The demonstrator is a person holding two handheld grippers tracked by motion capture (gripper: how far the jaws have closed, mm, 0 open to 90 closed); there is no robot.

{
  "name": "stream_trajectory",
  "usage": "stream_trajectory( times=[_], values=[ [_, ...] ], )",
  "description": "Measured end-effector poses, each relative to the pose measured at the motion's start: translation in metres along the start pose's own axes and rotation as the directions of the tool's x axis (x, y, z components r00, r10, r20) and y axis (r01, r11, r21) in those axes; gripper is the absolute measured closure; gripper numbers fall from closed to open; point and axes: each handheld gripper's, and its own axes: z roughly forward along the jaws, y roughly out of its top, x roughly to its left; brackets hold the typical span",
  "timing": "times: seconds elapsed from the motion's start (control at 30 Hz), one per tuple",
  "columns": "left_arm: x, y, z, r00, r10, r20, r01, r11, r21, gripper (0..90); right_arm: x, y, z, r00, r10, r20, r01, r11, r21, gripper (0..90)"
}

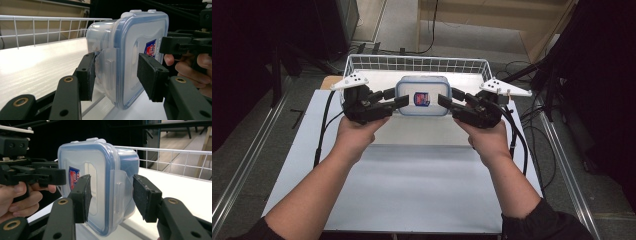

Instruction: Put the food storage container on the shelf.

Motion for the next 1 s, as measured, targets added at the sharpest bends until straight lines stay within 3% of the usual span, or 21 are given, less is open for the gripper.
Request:
stream_trajectory(
  times=[0.13, 0.27, 0.43, 0.6, 0.8, 0.87, 0.93, 1.0],
  values=[
    [0.003, 0.008, 0.004, 0.9997, -0.025, -0.009, 0.025, 0.9995, 0.018, 50.1, -0.005, 0.008, 0.004, 0.9993, 0.038, -0.001, -0.038, 0.999, 0.024, 51.7],
    [0.011, 0.013, 0.009, 0.996, -0.086, 0.023, 0.085, 0.9948, 0.055, 50.2, -0.015, 0.014, 0.005, 0.9929, 0.113, -0.036, -0.111, 0.992, 0.051, 54.0],
    [0.015, 0.017, 0.014, 0.9914, -0.125, 0.038, 0.121, 0.9888, 0.087, 50.3, -0.025, 0.016, 0.005, 0.9851, 0.162, -0.057, -0.158, 0.985, 0.075, 55.3],
    [0.024, 0.019, 0.019, 0.9752, -0.212, 0.062, 0.204, 0.9724, 0.113, 50.7, -0.033, 0.018, 0.006, 0.9692, 0.232, -0.083, -0.225, 0.971, 0.083, 56.7],
    [0.029, 0.021, 0.024, 0.9644, -0.258, 0.059, 0.247, 0.9583, 0.143, 50.6, -0.042, 0.021, 0.01, 0.9523, 0.294, -0.081, -0.283, 0.951, 0.125, 56.9],
    [0.033, 0.023, 0.025, 0.9537, -0.293, 0.067, 0.281, 0.948, 0.149, 50.7, -0.044, 0.023, 0.011, 0.9459, 0.313, -0.085, -0.301, 0.945, 0.129, 57.5],
    [0.035, 0.024, 0.025, 0.9437, -0.323, 0.07, 0.312, 0.9401, 0.138, 51.6, -0.048, 0.023, 0.013, 0.9329, 0.349, -0.09, -0.334, 0.931, 0.144, 57.5],
    [0.036, 0.024, 0.025, 0.9405, -0.332, 0.073, 0.32, 0.9375, 0.136, 52.5, -0.05, 0.023, 0.014, 0.9252, 0.368, -0.094, -0.352, 0.924, 0.146, 57.3]
  ],
)
